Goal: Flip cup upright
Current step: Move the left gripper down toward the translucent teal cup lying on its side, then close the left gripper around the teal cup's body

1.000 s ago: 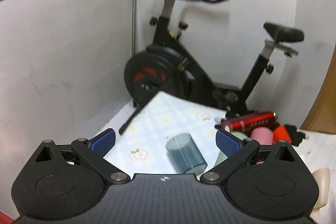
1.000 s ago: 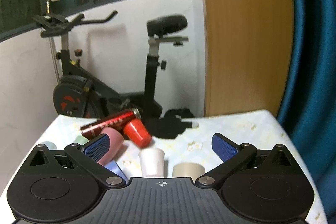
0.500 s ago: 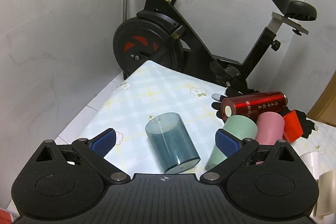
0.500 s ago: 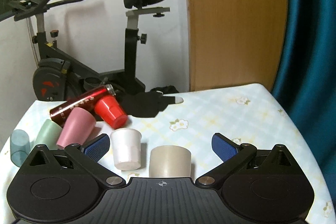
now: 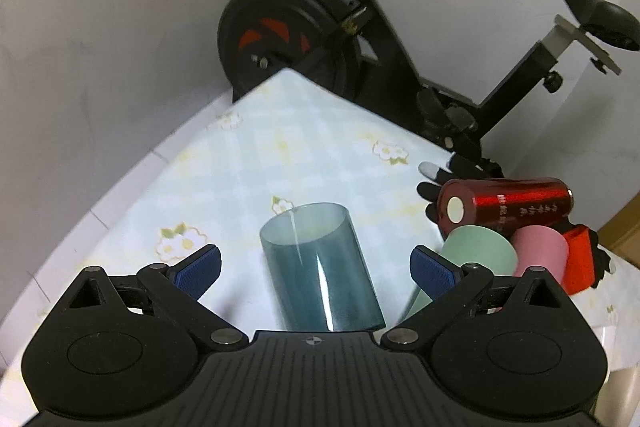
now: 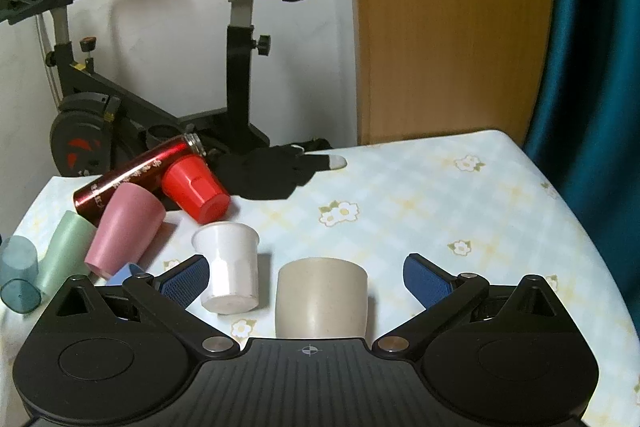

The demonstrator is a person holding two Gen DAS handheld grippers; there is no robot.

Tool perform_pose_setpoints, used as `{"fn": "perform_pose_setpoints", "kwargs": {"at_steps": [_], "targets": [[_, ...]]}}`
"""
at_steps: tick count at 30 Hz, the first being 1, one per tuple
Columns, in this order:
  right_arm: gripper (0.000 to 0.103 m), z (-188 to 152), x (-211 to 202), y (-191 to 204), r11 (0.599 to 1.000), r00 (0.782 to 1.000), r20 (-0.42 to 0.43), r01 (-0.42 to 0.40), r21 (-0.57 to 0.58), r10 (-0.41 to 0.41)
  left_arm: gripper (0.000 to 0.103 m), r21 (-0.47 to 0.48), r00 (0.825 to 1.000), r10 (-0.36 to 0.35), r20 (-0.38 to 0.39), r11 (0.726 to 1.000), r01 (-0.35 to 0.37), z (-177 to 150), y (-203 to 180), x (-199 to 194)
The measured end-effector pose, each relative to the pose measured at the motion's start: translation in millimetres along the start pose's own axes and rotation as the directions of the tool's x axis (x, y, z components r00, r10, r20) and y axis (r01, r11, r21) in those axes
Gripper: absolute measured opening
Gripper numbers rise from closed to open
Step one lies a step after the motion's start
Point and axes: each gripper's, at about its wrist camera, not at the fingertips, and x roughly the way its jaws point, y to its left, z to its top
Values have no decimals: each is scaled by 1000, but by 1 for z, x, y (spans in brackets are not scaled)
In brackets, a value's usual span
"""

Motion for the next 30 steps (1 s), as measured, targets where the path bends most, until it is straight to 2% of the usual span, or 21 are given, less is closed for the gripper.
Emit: {"fn": "perform_pose_setpoints", "kwargs": {"at_steps": [9,16,22,25,30], "targets": [[103,-5,9,-3,1000,1000,-23,2,15,-2,101,-68,996,24,-81,997,-29,3,9,39],[103,-9,15,-5,1000,999,-37,-7,25,8,98,-122,992,4,-129,992,-20,-2,15,63],[103,-10,18,-10,999,999,-49,-11,45,13,90,-124,990,-14,-142,992,-4,-3,12,73],[103,-11,18,-11,998,998,-55,-15,54,18,73,-129,990,-64,-129,991,47,-5,11,72],[103,-12,14,-12,998,998,-61,-19,65,23,72,-106,987,-109,-121,990,96,-10,12,64]]}}
